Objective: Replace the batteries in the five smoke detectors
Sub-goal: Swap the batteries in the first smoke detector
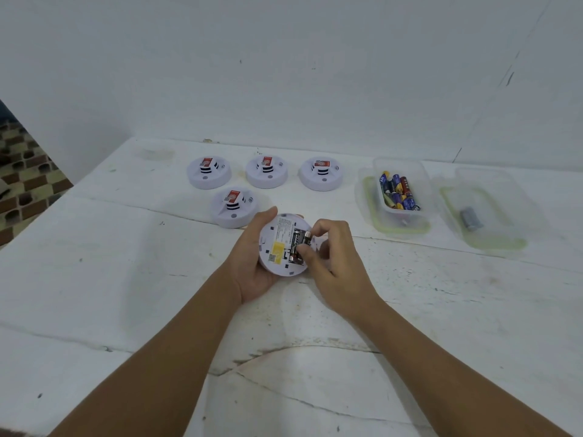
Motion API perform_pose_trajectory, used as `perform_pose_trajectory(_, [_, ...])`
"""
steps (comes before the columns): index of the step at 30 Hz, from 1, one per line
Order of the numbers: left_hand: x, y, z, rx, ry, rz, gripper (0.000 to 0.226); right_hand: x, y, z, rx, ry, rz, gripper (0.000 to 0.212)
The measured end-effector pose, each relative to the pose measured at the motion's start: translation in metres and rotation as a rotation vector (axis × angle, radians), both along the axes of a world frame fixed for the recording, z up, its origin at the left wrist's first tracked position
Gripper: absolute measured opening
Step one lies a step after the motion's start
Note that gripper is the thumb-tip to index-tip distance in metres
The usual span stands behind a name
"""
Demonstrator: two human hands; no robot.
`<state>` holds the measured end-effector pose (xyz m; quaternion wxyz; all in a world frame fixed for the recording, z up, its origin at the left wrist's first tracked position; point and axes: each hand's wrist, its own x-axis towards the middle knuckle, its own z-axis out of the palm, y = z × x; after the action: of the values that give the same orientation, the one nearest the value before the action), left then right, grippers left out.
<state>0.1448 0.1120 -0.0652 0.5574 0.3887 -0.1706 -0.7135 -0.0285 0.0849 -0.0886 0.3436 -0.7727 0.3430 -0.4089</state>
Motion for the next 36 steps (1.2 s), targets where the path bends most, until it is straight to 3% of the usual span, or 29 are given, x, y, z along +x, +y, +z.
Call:
perform_pose_trajectory(6, [0.001, -0.001, 0.000, 0.009, 0.023, 0.008, 0.050, -0.002, 0.007, 0.006, -0.044, -0.098, -0.047, 0.007])
perform_pose_trajectory(10, [0.002, -0.002, 0.000, 0.031, 0.049, 0.003, 0.048, -0.006, 0.004, 0.005, 0.257, -0.332, -0.079, 0.023])
perform_pose_trajectory(12, [0.004, -0.002, 0.000, 0.033, 0.059, -0.010, 0.049, -0.008, -0.003, 0.005, 0.387, -0.431, -0.104, 0.019])
perform_pose_trajectory(17, [0.003, -0.003, 0.002, 0.039, 0.071, -0.024, 0.052, -0.006, -0.006, 0.006, 0.479, -0.457, -0.096, 0.004])
perform_pose_trajectory(36, [0.003, -0.004, -0.001, 0.011, 0.051, -0.038, 0.055, -0.008, -0.010, 0.001, 0.490, -0.471, -0.075, 0.006])
